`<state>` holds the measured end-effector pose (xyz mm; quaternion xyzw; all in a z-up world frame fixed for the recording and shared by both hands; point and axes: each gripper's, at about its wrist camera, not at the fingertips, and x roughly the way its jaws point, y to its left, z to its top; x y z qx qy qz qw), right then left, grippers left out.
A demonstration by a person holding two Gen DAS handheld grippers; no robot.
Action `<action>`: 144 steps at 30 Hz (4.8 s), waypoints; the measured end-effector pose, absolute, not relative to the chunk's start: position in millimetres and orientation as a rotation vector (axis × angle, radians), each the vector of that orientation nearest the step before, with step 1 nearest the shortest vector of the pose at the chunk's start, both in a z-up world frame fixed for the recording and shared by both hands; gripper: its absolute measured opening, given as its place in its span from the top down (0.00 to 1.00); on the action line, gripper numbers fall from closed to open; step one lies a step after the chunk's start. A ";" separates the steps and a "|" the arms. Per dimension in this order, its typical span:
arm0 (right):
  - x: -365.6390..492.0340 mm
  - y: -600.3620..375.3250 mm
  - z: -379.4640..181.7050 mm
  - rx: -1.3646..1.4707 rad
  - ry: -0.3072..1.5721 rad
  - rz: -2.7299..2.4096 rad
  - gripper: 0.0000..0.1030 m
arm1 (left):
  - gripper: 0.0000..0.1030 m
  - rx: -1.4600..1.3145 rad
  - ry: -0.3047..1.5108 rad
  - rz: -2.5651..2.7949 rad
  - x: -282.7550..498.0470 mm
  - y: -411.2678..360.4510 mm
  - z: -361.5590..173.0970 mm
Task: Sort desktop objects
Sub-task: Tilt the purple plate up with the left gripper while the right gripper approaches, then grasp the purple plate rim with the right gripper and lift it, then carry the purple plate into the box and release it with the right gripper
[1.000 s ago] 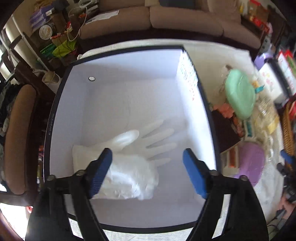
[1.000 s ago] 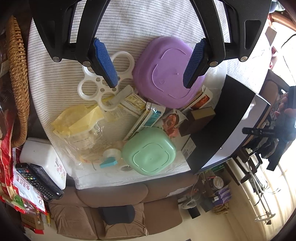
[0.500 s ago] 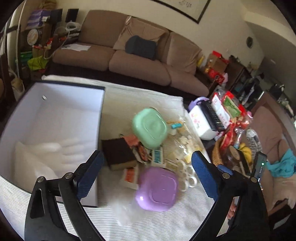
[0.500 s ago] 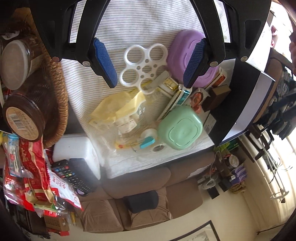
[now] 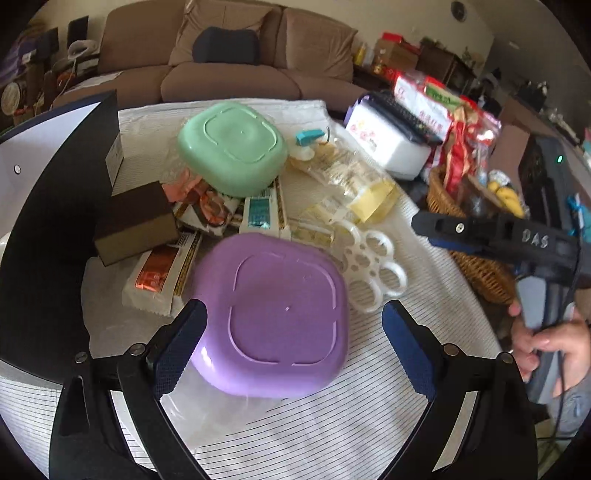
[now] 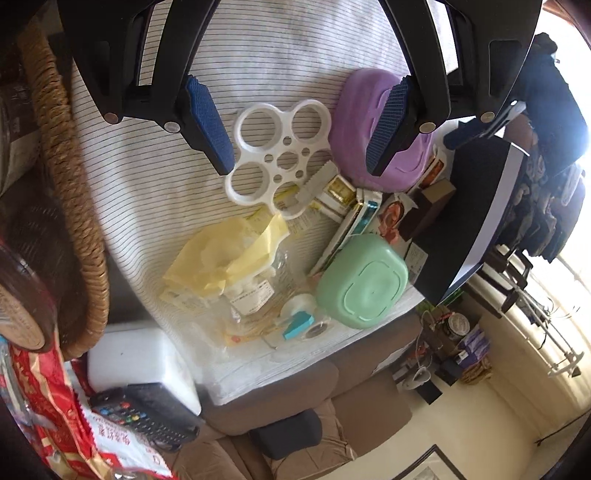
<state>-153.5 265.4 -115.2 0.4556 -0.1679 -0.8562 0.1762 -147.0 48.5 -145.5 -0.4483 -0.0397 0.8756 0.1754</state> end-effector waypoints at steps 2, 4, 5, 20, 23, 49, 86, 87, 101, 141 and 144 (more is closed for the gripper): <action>-154.4 253.9 -119.8 1.311 -0.460 -2.397 0.26 | 0.07 -1.296 -0.114 2.475 -148.3 47.3 -153.3; -155.1 242.7 -124.6 1.330 -0.453 -2.357 0.26 | 0.07 -1.316 -0.105 2.481 -149.4 45.2 -156.8; -155.2 237.6 -127.1 1.340 -0.453 -2.336 0.26 | 0.07 -1.326 -0.108 2.478 -150.3 43.6 -157.9; -155.1 215.2 -172.7 1.504 -0.752 -1.957 0.26 | 0.09 -1.453 -0.178 2.363 -158.8 23.8 -182.9; -154.4 208.5 -175.9 1.526 -0.720 -1.943 0.24 | 0.11 -1.434 -0.250 2.329 -158.5 22.8 -177.6; -143.8 217.9 -98.5 1.038 -0.831 -1.841 0.50 | 0.13 -1.402 -0.223 2.257 -157.7 30.2 -158.3; -118.6 201.6 -171.2 1.737 -0.117 -2.153 0.85 | 0.89 -1.695 -0.033 2.145 -133.9 38.2 -190.0; -118.0 199.9 -168.0 1.724 -0.113 -2.155 0.85 | 0.90 -1.698 -0.050 2.147 -134.6 36.4 -190.6; -101.2 192.8 -70.3 1.385 -0.134 -2.359 0.85 | 0.93 -1.478 -0.129 2.310 -128.4 15.2 -111.7; -384.6 -149.8 -73.8 1.551 0.343 -2.291 0.82 | 0.87 -1.939 -0.191 2.526 -403.1 -219.1 -144.5; -378.4 -140.8 -59.5 1.500 0.417 -2.331 0.61 | 0.86 -1.972 -0.168 2.517 -408.2 -210.2 -153.5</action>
